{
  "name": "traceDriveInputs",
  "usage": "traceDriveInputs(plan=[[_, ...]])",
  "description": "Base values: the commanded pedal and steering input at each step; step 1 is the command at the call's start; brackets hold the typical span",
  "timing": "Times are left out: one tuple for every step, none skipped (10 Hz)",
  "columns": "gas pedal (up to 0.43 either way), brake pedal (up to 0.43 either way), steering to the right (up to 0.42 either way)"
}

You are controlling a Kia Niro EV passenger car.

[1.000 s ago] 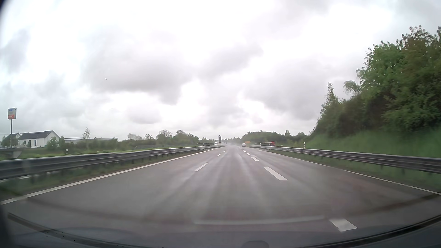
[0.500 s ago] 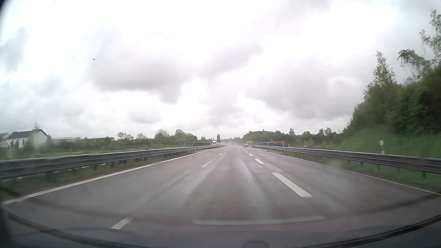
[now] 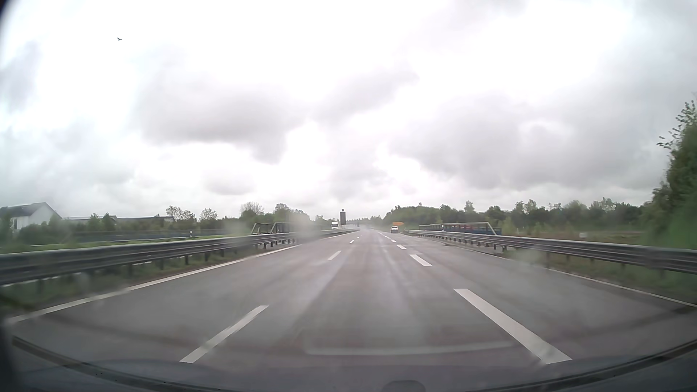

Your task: Follow the waypoints while adhering to traffic rules and regulations

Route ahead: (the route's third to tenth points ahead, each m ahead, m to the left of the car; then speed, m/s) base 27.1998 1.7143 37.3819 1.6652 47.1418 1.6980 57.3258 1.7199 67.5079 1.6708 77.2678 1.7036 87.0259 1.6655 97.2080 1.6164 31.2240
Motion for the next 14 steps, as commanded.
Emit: traceDriveInputs(plan=[[0.28,0.0,-0.001],[0.28,0.0,-0.001],[0.28,0.0,0.0],[0.268,0.0,0.0],[0.268,0.0,0.0],[0.268,0.0,0.0],[0.268,0.0,0.0],[0.268,0.0,0.0],[0.268,0.0,0.0],[0.268,0.0,0.0],[0.26,0.0,0.0],[0.26,0.0,0.0],[0.26,0.0,0.0],[0.26,0.0,0.0]])
